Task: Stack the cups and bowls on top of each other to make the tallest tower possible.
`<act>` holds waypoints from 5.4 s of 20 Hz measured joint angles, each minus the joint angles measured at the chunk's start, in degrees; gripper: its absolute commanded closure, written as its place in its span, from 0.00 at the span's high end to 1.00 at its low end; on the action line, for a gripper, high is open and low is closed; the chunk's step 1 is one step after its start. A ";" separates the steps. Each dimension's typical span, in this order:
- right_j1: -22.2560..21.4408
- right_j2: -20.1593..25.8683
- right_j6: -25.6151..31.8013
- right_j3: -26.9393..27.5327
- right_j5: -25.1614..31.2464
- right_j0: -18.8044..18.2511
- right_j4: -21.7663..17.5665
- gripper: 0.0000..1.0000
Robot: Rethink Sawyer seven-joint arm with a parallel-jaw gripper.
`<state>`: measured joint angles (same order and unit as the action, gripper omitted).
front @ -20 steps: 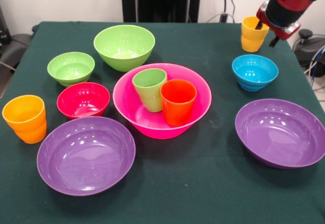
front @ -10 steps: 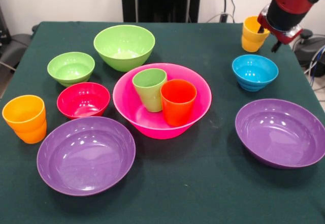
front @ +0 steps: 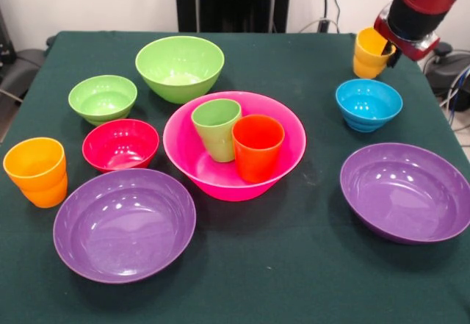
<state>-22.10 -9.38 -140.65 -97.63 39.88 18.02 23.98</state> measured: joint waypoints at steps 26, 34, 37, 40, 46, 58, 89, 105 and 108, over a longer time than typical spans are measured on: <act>-12.75 -4.81 0.00 10.21 19.10 -4.99 -15.04 0.00; -11.50 -5.21 0.00 18.22 11.00 -9.81 -21.16 0.00; -10.89 -5.24 0.00 20.43 9.24 -11.36 -22.20 0.00; -9.96 -5.23 0.00 22.72 8.96 -12.99 -23.08 0.00; -8.20 -4.96 0.00 27.39 8.98 -16.23 -24.87 0.00; -2.43 -4.89 0.00 36.71 8.98 -19.68 -27.70 0.00; 3.75 0.80 0.06 39.50 14.35 -25.02 -27.85 0.00; 3.75 4.07 0.07 39.48 16.70 -25.44 -27.86 0.00; 3.83 4.29 0.07 39.48 16.70 -25.58 -27.86 0.00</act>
<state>-18.28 -5.09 -140.58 -58.15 56.57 -7.57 -3.87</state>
